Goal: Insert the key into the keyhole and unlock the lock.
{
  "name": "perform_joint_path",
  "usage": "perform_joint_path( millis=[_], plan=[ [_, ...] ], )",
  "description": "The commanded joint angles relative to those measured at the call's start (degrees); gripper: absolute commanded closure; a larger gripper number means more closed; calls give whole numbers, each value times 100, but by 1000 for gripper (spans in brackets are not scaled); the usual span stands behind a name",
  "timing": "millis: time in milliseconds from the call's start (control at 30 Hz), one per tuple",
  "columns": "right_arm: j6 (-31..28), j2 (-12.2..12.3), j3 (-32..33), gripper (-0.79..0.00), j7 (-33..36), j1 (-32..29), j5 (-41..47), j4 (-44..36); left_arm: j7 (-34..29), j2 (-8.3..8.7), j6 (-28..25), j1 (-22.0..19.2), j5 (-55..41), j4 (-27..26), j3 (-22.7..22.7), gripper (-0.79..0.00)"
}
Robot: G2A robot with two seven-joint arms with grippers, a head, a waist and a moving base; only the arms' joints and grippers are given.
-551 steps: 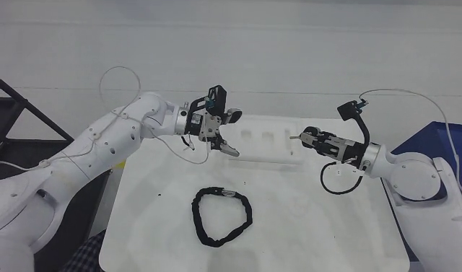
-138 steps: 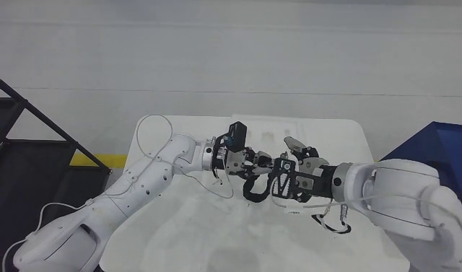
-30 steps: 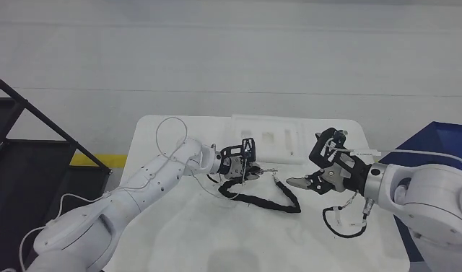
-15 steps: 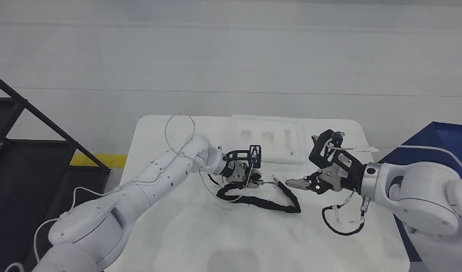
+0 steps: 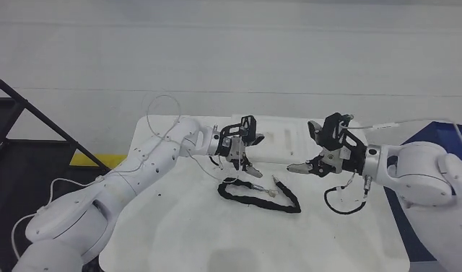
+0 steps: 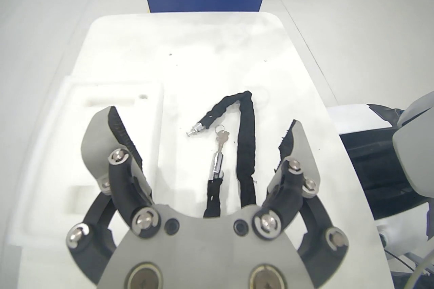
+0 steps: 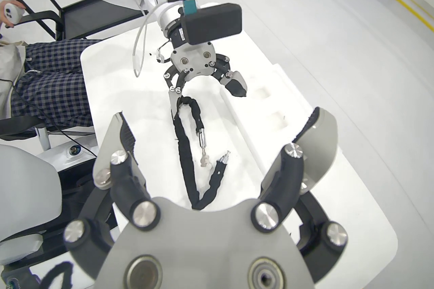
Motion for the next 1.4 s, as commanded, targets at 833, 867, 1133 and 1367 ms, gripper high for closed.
perform_joint_path(
  millis=[833,867,1133,1367],
  plan=[
    [-1713,-231,-1190,-785,258,3013,814,3142,443,437,0,-2349,-1931,711,1093,-785],
    [-1715,-232,-1193,-785,260,3018,816,3147,419,434,0,-2345,-1903,723,1079,-785],
    [-1713,-231,-1190,-785,258,3013,814,3142,443,437,0,-2348,-1931,711,1093,-785],
    [-1713,-231,-1190,-785,258,3013,814,3142,443,437,0,-2348,-1931,711,1093,-785]
  ],
)
